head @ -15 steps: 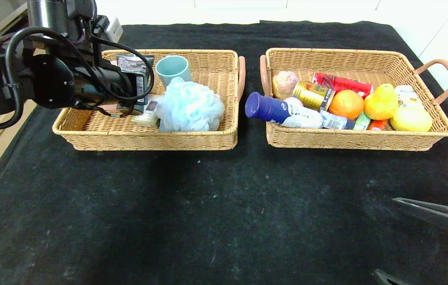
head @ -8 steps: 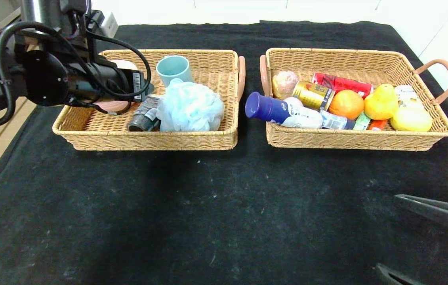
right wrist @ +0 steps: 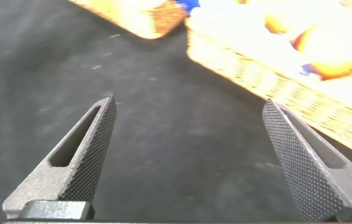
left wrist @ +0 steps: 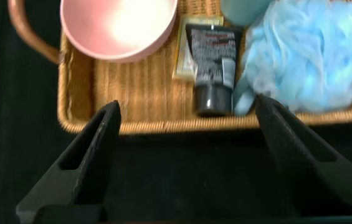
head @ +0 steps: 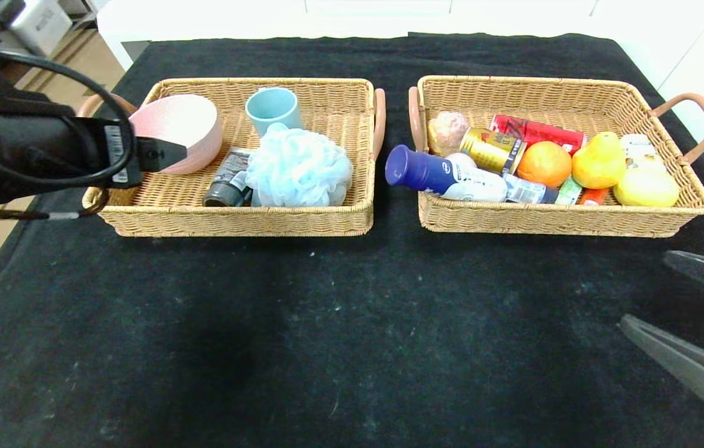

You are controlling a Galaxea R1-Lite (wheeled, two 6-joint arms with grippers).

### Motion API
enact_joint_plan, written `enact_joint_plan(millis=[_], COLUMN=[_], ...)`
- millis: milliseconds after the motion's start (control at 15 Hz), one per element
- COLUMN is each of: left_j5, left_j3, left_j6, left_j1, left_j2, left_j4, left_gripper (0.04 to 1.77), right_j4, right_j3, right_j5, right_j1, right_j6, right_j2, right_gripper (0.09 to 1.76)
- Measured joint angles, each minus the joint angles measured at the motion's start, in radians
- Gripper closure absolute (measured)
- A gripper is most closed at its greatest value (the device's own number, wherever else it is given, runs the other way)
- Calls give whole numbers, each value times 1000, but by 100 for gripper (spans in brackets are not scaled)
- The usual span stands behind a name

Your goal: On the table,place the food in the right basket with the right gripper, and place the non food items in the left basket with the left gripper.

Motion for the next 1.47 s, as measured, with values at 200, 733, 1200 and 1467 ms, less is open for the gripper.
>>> enact_joint_plan(millis=[200, 733, 1200, 1467], left_j5=[8, 37, -225, -311], left_j3=[169, 457, 526, 545], left_j6=[15, 22, 41, 40], left_j1=[-59, -127, 103, 180], left_j2=[-191, -589, -891, -1053], left_j4=[-1, 22, 189, 348], left_gripper=[19, 13, 11, 11], right_j4=[75, 641, 949, 980], right_j3=[-34, -168, -134, -42], right_j5=[0, -24, -150, -190], right_j1=[-125, -257, -258, -262], right_j6=[19, -9, -15, -14], right_j2=[-24, -329, -680, -839], right_gripper=[14, 14, 14, 14])
